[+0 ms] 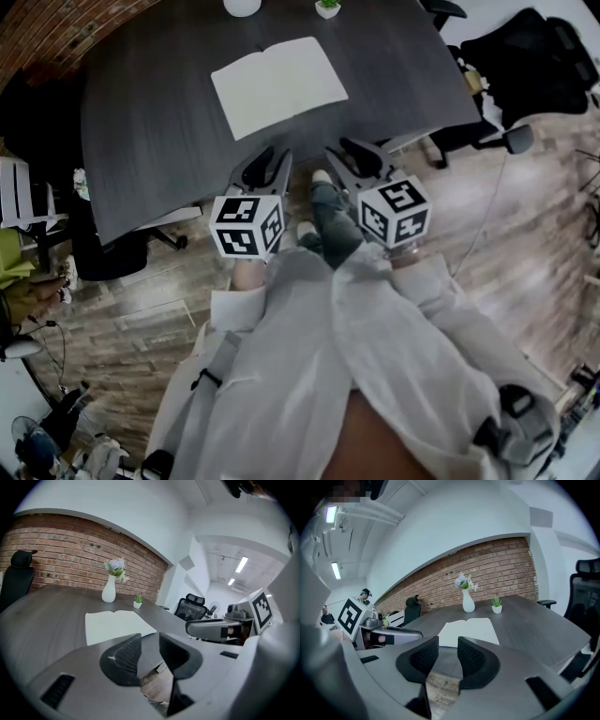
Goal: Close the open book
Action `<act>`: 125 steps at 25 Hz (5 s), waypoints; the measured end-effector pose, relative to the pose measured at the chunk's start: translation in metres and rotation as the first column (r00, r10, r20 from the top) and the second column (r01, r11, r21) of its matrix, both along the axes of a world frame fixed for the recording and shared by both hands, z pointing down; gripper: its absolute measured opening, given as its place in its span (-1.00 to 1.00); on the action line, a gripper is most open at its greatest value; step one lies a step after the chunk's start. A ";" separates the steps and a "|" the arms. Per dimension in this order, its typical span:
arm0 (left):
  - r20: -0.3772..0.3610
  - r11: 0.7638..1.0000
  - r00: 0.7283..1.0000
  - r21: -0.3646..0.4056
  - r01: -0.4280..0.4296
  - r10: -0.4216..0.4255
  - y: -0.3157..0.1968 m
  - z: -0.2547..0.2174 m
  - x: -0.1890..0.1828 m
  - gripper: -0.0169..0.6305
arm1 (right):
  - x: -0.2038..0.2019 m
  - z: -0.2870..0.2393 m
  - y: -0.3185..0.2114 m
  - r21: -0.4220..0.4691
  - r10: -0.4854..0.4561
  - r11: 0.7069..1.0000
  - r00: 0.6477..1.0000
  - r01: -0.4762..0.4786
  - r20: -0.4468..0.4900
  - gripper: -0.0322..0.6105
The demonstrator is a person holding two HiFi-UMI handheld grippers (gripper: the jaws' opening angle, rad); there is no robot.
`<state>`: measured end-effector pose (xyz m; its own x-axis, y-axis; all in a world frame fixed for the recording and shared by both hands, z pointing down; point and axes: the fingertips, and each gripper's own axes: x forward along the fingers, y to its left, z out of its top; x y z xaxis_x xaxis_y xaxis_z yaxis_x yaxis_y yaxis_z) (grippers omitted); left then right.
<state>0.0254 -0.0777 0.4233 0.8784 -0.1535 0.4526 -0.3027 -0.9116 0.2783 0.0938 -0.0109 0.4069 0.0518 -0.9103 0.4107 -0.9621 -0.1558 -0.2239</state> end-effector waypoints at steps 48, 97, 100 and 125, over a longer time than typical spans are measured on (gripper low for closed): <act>0.073 0.990 0.988 -0.007 0.139 -0.138 -0.104 0.011 0.117 -0.62 | 0.128 0.012 -0.132 -0.034 -0.225 0.973 0.973 0.227 0.047 -0.56; 0.609 0.753 0.716 0.279 -0.596 0.341 -0.048 0.116 0.151 -0.26 | 0.159 0.080 -0.050 -0.166 0.139 0.980 0.977 -0.112 0.160 -0.56; 0.625 0.743 0.707 0.289 -0.603 0.330 -0.050 0.119 0.150 -0.26 | 0.158 0.080 -0.049 -0.166 0.139 0.980 0.977 -0.112 0.162 -0.56; 0.599 0.723 0.738 0.355 -0.593 0.311 -0.052 0.113 0.149 -0.55 | 0.169 0.093 -0.049 -0.181 0.151 0.978 0.951 -0.104 0.269 -0.56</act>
